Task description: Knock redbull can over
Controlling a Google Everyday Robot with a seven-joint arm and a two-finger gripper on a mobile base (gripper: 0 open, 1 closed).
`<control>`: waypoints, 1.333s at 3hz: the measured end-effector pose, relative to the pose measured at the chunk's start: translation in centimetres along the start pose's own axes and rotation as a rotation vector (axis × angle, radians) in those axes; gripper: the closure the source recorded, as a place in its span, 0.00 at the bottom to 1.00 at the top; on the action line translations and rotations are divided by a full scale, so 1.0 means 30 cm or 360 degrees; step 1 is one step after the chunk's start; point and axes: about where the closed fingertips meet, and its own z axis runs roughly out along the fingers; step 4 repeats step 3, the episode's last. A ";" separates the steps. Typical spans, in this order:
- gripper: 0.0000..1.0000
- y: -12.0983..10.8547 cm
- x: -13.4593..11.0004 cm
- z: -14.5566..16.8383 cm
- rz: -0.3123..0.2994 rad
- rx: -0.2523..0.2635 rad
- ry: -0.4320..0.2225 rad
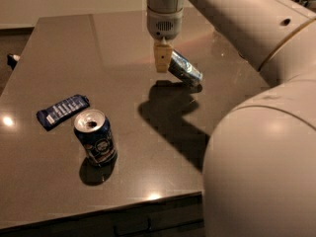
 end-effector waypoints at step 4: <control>0.00 -0.107 -0.043 0.116 -0.0144 -0.0009 0.0010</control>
Offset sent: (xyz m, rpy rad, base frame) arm 0.0080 -0.0142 -0.0347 -0.1173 0.1928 0.1249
